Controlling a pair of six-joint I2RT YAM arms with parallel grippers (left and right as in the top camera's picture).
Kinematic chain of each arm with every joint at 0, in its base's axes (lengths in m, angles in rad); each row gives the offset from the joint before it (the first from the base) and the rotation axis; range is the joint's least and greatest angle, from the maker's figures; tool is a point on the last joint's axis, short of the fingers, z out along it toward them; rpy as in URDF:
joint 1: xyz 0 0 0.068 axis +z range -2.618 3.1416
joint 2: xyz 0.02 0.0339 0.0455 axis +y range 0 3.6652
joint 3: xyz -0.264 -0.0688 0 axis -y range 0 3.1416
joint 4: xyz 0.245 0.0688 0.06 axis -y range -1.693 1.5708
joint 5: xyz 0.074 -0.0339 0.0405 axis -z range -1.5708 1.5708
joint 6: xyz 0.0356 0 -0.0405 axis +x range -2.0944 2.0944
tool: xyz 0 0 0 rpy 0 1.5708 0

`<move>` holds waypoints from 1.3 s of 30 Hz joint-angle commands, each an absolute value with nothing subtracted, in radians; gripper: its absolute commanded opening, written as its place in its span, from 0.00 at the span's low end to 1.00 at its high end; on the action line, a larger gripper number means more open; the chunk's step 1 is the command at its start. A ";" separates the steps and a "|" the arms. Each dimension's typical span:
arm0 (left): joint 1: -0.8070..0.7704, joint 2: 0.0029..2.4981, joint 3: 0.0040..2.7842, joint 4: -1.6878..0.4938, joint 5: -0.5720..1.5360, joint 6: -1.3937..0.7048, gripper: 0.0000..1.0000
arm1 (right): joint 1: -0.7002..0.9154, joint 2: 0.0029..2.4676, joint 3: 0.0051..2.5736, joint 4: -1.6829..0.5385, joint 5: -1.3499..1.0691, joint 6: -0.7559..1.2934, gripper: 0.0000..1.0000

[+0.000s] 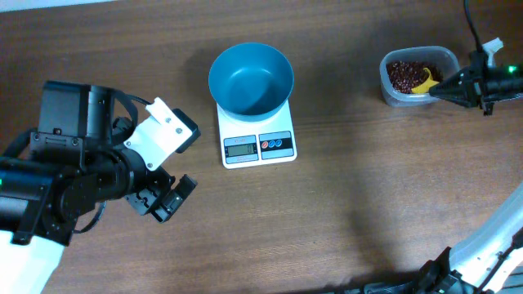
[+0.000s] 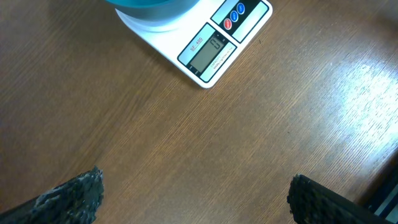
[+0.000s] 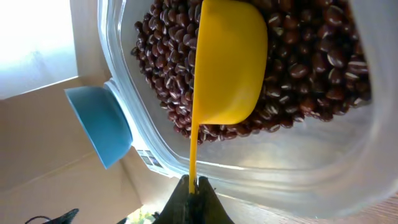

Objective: Scoop item into bowl and weigh 50g on scale
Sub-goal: 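Scoop beans and lift the filled scoop out of the tub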

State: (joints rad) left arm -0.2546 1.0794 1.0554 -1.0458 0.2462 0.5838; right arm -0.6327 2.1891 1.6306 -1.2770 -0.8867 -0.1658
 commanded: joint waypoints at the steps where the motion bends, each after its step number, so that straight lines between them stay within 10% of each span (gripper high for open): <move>1: -0.249 1.080 1.048 -1.044 0.247 0.599 0.99 | -0.635 2.240 1.620 -1.256 -0.923 -0.215 0.04; 39: -0.249 1.080 1.048 -1.044 0.247 0.599 0.99 | -0.781 2.246 1.620 -1.436 -1.093 -0.575 0.04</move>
